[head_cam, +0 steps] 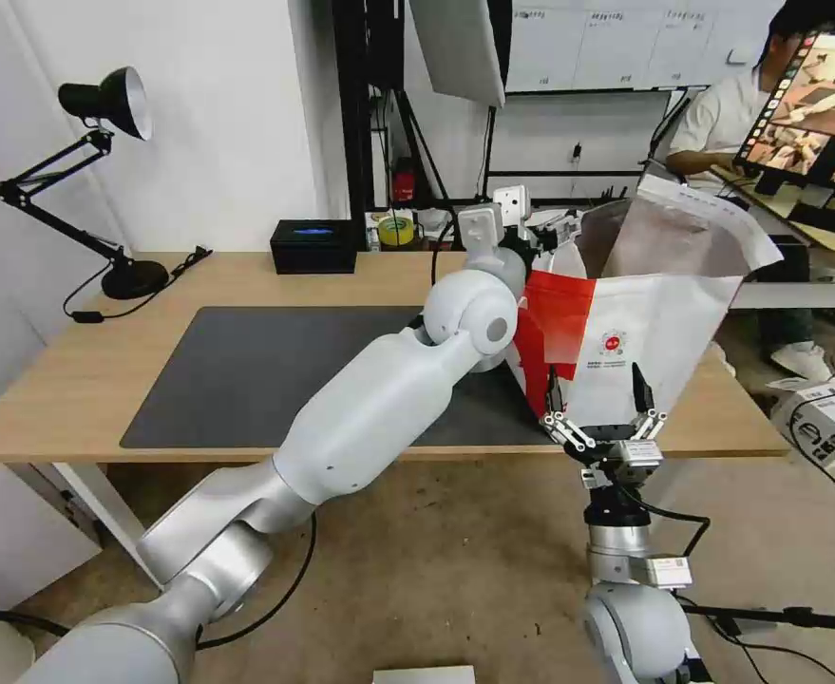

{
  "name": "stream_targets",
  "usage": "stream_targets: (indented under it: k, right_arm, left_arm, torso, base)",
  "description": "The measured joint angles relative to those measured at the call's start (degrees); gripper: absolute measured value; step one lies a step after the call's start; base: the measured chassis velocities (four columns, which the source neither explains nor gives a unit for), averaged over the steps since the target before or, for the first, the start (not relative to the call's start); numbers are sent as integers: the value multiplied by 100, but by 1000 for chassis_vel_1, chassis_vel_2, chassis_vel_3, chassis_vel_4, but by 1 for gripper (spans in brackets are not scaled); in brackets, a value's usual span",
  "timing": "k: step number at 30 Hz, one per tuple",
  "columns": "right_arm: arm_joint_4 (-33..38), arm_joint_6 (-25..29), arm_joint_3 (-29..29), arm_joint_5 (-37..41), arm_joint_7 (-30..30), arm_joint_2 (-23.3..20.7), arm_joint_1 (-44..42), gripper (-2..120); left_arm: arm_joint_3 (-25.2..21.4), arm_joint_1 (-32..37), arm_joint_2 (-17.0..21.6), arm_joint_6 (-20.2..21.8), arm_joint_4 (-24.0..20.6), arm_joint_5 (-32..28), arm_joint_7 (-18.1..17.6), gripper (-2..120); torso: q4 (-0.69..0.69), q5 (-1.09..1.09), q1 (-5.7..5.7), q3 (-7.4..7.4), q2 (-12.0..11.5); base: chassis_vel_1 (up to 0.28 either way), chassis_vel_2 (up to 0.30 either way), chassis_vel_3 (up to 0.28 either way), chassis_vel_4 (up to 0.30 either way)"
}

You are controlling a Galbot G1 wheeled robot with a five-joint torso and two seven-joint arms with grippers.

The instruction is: Pick up the trash from the table and place it into the takeout bag.

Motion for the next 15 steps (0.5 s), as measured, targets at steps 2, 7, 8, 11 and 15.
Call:
stream_targets:
  k: [2,7,8,11,15]
  right_arm:
    - [1,-1,5,2,0,-9,2,100]
    - [29,-6,37,11,0,-23,-5,100]
    - [35,-7,51,12,0,-26,-13,100]
    - [51,-9,89,21,1,-48,-19,100]
    - [74,-21,146,97,0,-108,-14,100]
  left_arm:
    - [-10,-2,33,0,-31,12,9,100]
    - [-141,13,339,1,-274,49,140,100]
    - [-183,32,402,0,-337,62,183,100]
    - [-323,125,591,1,-543,78,231,100]
    - [-581,356,975,-1,-941,180,332,100]
  torso:
    - [0,0,0,0,0]
    - [0,0,0,0,0]
    - [0,0,0,0,0]
    - [0,0,0,0,0]
    - [0,-1,0,0,1]
  base:
    - [0,0,0,0]
    - [0,0,0,0]
    - [0,0,0,0]
    - [0,0,0,0]
    - [0,0,0,0]
